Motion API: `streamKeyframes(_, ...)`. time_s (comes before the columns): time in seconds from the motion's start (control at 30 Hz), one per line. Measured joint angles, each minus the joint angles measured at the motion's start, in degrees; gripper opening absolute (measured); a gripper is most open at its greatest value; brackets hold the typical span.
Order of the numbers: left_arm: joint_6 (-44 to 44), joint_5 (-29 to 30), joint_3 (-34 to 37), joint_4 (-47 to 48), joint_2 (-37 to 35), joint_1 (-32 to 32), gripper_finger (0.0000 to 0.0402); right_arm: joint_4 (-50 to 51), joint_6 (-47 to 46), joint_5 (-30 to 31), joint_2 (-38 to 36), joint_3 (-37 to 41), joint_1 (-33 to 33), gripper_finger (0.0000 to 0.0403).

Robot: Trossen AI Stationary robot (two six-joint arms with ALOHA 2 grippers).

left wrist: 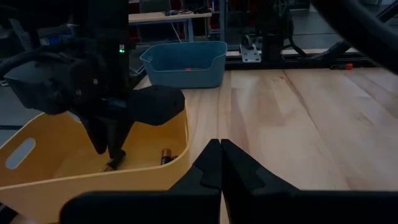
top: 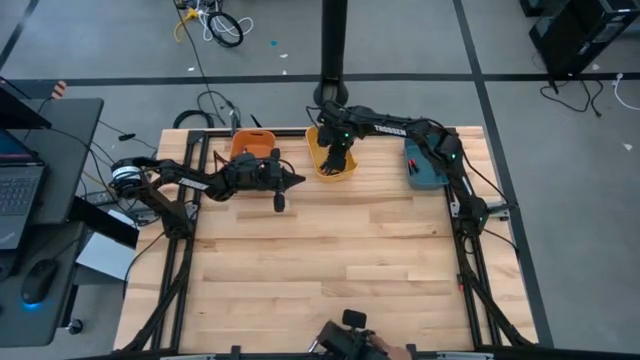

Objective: Sort batteries
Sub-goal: Put the black battery into the yellow bin, then put the orange battery into the blue bin

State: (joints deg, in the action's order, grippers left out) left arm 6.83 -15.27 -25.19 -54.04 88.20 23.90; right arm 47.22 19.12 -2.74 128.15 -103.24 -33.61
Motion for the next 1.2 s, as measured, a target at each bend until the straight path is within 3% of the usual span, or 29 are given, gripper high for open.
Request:
streamKeyframes(0.33, -0.11, 0.0, 0.0, 0.92, 0.02, -0.55, 0.0005, 2.62, 1.31, 1.27, -5.83, 0.02, 3.42, 0.013)
streamKeyframes(0.43, -0.12, -0.02, 0.0, 1.68, 0.02, -1.49, 0.0005, 9.82, 3.38, 0.65, -9.77, 0.0, 5.23, 0.0095)
streamKeyframes(0.53, -0.05, -0.02, 0.0, 2.9, 0.02, -2.45, 0.0005, 16.77, 3.31, -1.85, -14.0, 1.91, 7.63, 0.0027)
streamKeyframes(0.63, 0.38, -0.02, 0.0, 3.41, 0.02, -3.42, 0.0005, 19.1, 0.07, -2.25, -19.39, 7.98, 10.61, 0.0014)
streamKeyframes(0.8, 0.5, -0.02, 0.0, 3.3, 0.02, -4.53, 0.0005, 17.05, -12.33, -2.32, -29.99, 24.03, 17.75, 0.0008)
streamKeyframes(0.97, 1.6, 0.1, 0.0, 3.32, 0.02, -5.26, 0.0005, 15.79, -31.15, -0.91, -41.54, 39.41, 29.11, 0.0015)
streamKeyframes(1.2, 3.58, 0.85, 0.0, 3.34, 0.02, -5.27, 0.0005, 15.86, -58.89, -3.85, -52.88, 51.21, 49.86, 0.0049)
